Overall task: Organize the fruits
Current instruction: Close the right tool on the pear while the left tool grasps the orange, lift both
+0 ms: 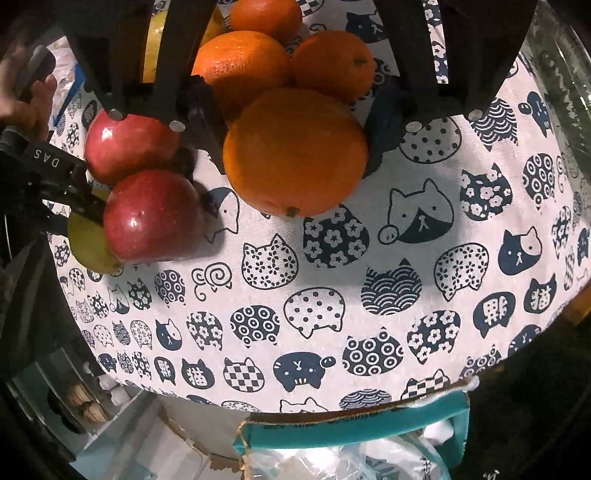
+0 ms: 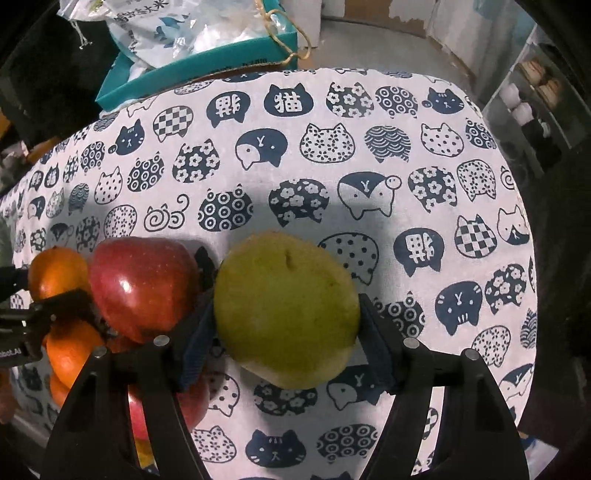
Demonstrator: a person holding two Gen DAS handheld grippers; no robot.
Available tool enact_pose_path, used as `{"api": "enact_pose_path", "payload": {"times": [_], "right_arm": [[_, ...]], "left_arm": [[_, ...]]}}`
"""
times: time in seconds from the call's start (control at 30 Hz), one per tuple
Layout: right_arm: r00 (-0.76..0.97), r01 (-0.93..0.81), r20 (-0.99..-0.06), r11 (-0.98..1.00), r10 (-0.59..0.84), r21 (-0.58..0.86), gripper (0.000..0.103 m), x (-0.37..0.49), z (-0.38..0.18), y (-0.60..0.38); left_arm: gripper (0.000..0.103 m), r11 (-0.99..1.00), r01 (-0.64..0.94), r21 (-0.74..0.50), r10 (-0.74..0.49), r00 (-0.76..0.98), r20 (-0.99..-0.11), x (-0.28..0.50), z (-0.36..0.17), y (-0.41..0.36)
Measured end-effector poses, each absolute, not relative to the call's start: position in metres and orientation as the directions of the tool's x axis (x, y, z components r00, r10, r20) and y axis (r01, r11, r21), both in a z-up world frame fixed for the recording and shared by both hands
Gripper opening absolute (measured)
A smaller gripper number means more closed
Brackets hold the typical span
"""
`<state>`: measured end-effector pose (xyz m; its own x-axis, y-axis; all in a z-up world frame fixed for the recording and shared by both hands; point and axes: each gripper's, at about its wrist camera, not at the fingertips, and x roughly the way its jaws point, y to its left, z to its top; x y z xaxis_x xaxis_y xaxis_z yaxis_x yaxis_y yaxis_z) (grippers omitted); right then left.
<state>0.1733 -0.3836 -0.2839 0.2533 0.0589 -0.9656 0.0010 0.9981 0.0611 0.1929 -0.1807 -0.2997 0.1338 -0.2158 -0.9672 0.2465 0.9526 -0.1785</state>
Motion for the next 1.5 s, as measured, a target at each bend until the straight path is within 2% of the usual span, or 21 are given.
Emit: {"api": "enact_pose_path", "payload": {"times": [0.23, 0.5, 0.9, 1.5], "right_arm": [[0.335, 0.019, -0.941, 0.999, 0.035, 0.044, 0.073, 0.154, -0.261, -0.385], [0.425, 0.018, -0.904, 0.998, 0.043, 0.056, 0.073, 0.139, -0.223, -0.378], [0.558, -0.004, -0.827, 0.996, 0.074, 0.087, 0.073, 0.120, -0.158, -0.361], [0.681, -0.124, -0.720, 0.990, 0.132, 0.064, 0.073, 0.093, -0.083, -0.314]], "left_arm": [[0.068, 0.958, 0.261, -0.118, -0.178, 0.219, -0.959, 0.183, -0.279, -0.178], [0.068, 0.964, 0.257, -0.068, -0.161, 0.358, -0.920, 0.167, -0.231, -0.167], [0.068, 0.970, 0.232, -0.073, -0.184, 0.502, -0.845, 0.132, -0.162, -0.139], [0.068, 0.982, 0.165, -0.090, -0.175, 0.630, -0.757, 0.086, -0.099, -0.081]]}}
